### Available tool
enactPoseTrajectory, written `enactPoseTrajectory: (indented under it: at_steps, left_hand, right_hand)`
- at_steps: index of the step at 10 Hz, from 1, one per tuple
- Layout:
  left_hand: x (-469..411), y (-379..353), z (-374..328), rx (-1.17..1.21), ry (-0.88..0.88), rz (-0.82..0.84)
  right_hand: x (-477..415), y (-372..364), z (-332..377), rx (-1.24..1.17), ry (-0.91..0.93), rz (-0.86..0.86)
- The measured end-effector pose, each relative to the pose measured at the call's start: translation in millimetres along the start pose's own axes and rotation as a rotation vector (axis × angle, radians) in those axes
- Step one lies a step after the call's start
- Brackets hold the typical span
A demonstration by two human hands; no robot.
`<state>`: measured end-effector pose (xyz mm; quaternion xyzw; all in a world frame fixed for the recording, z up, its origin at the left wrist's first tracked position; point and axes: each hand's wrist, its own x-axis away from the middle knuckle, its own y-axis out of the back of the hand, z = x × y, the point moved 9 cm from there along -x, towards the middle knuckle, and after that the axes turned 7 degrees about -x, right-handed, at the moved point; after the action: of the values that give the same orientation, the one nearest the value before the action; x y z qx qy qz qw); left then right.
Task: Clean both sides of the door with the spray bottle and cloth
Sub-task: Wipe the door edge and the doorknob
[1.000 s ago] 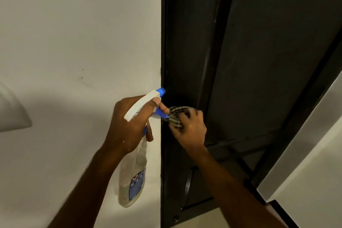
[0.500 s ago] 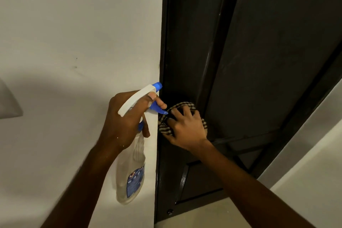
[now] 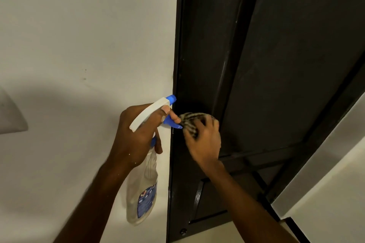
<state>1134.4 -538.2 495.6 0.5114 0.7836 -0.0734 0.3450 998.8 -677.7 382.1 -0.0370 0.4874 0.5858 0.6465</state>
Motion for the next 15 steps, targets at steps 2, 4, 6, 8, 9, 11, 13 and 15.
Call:
enactPoseTrajectory:
  at_steps: [2,4,6,8,9,11,13,15]
  left_hand:
    - [-1,4,14,0.040,0.025,-0.021]
    - [1,1,9,0.056,0.029,-0.022]
    - [2,2,6,0.068,0.013,-0.028]
    - [1,9,20,0.076,0.047,-0.060]
    - [1,10,22,0.075,0.043,-0.066]
    - [2,3,9,0.110,0.023,-0.009]
    - [0,4,2,0.051,0.001,-0.060]
    - [-1,3,14,0.028,0.026,-0.024]
  right_hand:
    - [4,-15,14,0.296,0.460,0.130]
    - [33,-15,-64,-0.861,-0.973,-0.436]
    - [34,-6,-50,-0.781,-0.814,-0.408]
    - [19,-20,19,0.351,0.595,0.110]
    - [13,-16,9,0.303,0.610,0.039]
    - [47,-28,-62,-1.167,-1.090,-0.649]
    - [14,7,-22,-0.325,-0.367,-0.277]
    - [26,-26,27,0.426,0.767,0.145]
